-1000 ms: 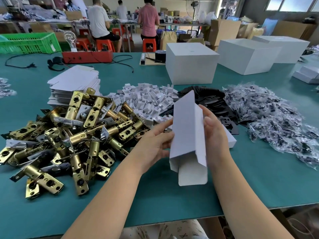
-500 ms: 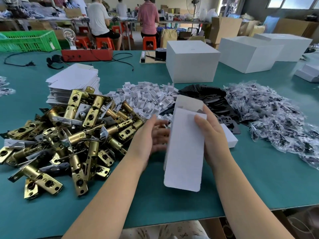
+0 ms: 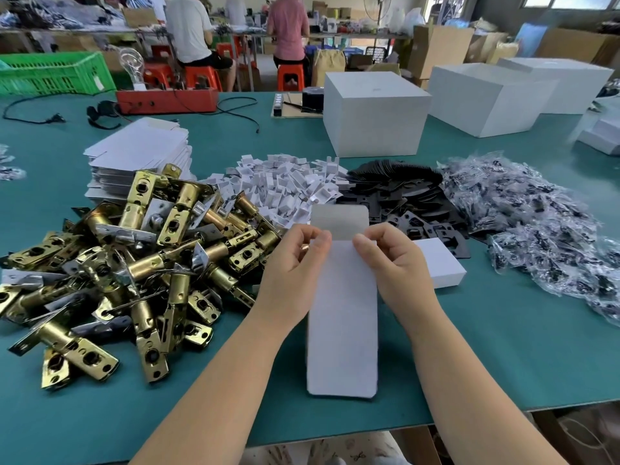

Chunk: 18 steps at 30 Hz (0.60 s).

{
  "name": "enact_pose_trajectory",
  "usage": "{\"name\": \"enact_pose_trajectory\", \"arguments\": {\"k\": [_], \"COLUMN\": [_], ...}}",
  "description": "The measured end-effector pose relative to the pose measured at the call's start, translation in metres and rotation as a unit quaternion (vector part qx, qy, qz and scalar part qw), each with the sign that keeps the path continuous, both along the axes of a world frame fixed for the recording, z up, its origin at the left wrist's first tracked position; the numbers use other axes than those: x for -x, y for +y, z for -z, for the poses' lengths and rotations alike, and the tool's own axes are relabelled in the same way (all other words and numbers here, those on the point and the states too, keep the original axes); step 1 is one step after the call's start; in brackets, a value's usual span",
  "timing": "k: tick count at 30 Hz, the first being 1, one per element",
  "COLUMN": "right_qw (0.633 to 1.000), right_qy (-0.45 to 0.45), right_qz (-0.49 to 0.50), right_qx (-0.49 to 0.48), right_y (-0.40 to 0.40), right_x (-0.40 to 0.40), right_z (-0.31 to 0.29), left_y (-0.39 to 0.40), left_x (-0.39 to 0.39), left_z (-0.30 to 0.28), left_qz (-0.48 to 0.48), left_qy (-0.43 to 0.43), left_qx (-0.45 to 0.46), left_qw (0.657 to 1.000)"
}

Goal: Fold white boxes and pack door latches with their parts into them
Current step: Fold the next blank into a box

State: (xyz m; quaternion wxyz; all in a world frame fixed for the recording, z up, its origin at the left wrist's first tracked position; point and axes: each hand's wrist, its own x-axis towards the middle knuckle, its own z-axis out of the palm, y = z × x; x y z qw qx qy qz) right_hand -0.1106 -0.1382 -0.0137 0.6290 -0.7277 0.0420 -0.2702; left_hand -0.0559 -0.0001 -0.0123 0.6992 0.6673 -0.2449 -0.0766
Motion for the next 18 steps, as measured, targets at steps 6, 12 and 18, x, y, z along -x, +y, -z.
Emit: {"name": "enact_pose_trajectory", "arguments": {"k": [6, 12, 18], "right_qw": [0.998, 0.985, 0.985], "right_qy": [0.007, 0.068, 0.105], "right_qz": [-0.027, -0.096, -0.045], "right_qx": [-0.052, -0.124, -0.132], "right_y": [-0.001, 0.0001, -0.0021], "right_x": [-0.0004, 0.0008, -0.0035], "right_z": [-0.002, -0.0055, -0.0029], "left_y": [0.0011, 0.0014, 0.0014], "left_x": [-0.0048, -0.0058, -0.0091], "left_z": [-0.0034, -0.0066, -0.0031], "left_qz": [-0.025, -0.009, 0.01], "left_qy": [0.087, 0.149, 0.071], "left_qx": [0.042, 0.016, 0.003], "left_qw": [0.995, 0.989, 0.997]}}
